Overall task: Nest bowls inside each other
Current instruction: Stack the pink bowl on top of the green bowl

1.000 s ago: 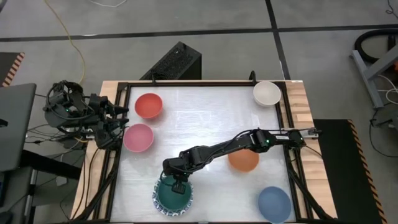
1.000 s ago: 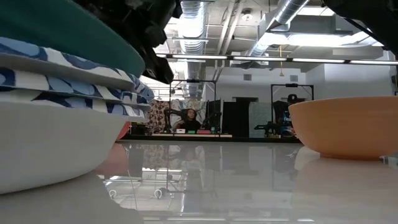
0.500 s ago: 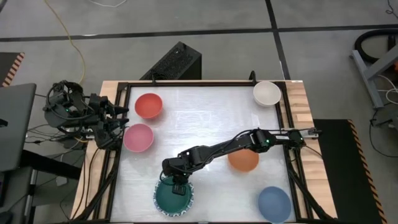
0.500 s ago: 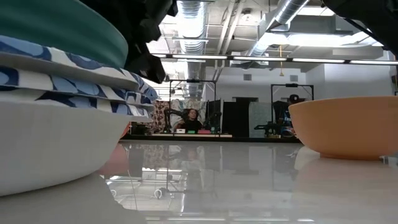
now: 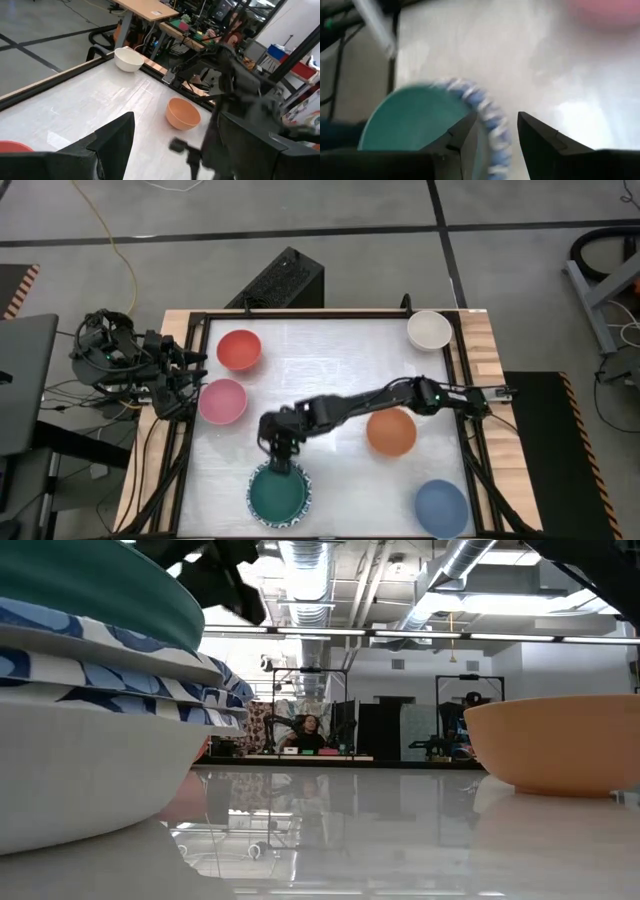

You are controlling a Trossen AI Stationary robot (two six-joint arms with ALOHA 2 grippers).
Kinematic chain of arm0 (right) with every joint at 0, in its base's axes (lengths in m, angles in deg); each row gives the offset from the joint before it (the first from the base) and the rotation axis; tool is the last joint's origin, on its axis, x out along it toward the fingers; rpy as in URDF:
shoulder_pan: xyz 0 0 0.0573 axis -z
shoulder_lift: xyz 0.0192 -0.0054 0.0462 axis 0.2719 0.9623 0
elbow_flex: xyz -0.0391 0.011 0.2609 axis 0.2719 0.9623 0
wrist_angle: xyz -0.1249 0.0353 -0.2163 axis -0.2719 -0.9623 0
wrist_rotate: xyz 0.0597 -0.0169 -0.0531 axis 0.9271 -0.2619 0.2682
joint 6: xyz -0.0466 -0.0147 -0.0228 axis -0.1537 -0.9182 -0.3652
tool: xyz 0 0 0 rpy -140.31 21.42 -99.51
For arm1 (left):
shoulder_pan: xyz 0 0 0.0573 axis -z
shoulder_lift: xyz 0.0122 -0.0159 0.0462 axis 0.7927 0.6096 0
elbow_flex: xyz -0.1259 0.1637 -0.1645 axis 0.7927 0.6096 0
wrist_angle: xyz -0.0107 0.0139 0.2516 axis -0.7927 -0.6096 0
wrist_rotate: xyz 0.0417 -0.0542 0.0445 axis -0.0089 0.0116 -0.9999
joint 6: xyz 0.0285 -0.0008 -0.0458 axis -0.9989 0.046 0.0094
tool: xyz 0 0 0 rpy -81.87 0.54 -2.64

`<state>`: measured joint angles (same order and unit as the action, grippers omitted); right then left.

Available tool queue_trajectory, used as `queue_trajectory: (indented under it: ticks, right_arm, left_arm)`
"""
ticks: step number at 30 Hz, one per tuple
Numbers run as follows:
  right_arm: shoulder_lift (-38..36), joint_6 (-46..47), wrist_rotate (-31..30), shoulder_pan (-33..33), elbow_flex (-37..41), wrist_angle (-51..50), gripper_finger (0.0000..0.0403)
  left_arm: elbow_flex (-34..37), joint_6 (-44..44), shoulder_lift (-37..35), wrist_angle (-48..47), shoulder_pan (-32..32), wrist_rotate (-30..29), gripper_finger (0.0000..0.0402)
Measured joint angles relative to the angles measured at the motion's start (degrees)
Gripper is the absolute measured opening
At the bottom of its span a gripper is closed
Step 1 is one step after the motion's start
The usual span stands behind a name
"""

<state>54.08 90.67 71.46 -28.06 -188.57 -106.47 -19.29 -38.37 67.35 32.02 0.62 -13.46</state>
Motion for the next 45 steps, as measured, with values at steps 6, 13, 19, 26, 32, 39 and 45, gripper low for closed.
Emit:
queue_trajectory:
  ticks: [6, 13, 19, 26, 32, 39, 45]
  right_arm:
    - [-4.07, -1.85, -2.59, 4.57, 0.0, -0.74, 0.0151]
    - [-11.03, -11.63, -6.43, 9.23, -0.03, -9.62, 0.0144]
    - [-14.81, -18.72, -6.99, 13.6, -0.04, -15.48, 0.0145]
    - [-16.9, -27.2, -6.88, 17.64, -0.04, -19.91, 0.0145]
    - [-16.9, -30.94, -6.59, 18.46, 1.09, -20.4, 0.0146]
    - [-16.91, -34.57, -6.53, 18.44, 1.36, -21.64, 0.0146]
    - [-16.9, -34.82, -6.51, 18.78, 1.36, -24.12, 0.0146]
  left_arm:
    - [0.0, 7.4, 0.44, -5.32, -0.02, -1.26, 0.0269]
    - [0.02, 23.67, 5.01, -21.06, -4.14, 4.83, 0.0242]
    - [0.02, 30.75, 12.31, -27.85, -12.16, 20.15, 0.0234]
    - [0.04, 23.39, 23.06, -26.62, -21.74, 42.14, 0.0234]
    - [0.04, 18.67, 29.7, -27.08, -26.6, 51.68, 0.0233]
    - [0.05, 8.78, 35.96, -24.25, -28.55, 47.99, 0.0233]
    - [3.63, 4.5, 40.19, -23.24, -28.55, 47.54, 0.0233]
